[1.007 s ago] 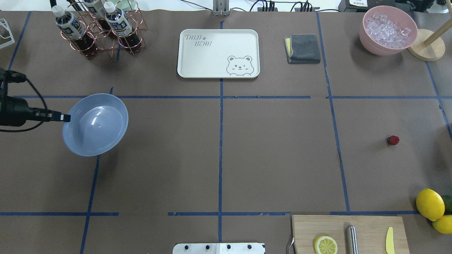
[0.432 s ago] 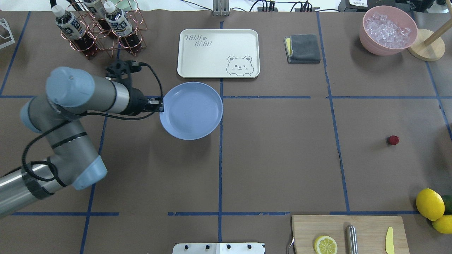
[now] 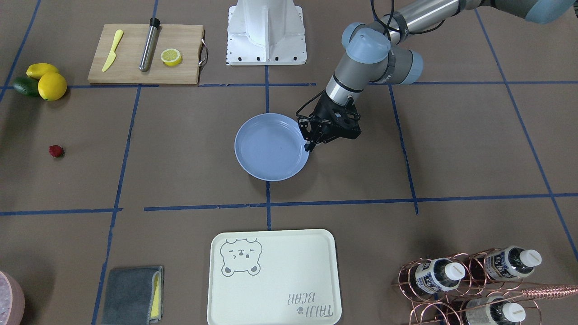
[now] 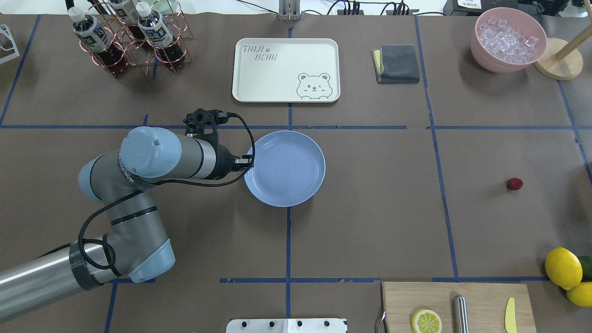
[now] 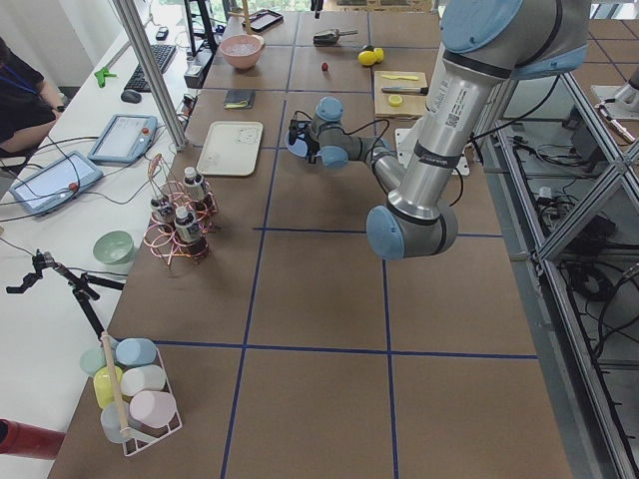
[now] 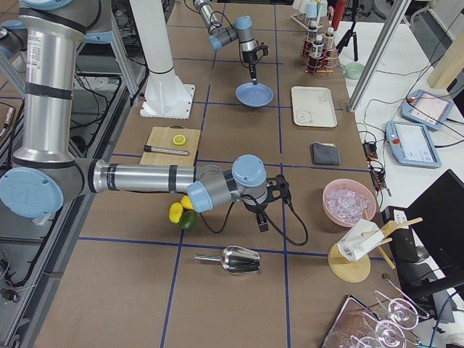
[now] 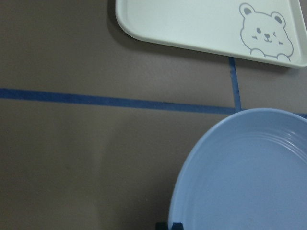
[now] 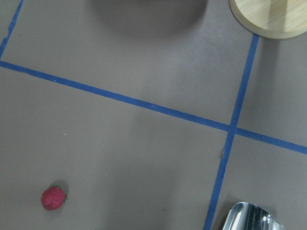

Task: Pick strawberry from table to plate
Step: 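Slide the blue plate with the left gripper toward the table center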

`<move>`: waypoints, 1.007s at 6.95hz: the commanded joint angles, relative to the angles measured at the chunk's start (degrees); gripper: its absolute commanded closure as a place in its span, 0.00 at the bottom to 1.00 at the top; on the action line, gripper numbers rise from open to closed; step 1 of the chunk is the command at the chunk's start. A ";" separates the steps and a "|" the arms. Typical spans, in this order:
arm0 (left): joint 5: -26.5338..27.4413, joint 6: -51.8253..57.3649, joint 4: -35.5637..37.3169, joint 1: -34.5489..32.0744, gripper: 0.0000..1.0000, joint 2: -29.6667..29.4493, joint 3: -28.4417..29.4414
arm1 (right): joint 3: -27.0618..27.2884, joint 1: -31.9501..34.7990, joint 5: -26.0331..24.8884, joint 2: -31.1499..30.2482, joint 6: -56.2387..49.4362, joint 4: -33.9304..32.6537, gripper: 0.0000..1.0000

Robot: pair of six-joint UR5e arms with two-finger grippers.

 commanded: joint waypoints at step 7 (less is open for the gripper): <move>0.79 0.22 -0.10 2.95 0.86 -0.30 1.58 | -0.08 0.00 0.00 -0.13 0.09 0.00 0.00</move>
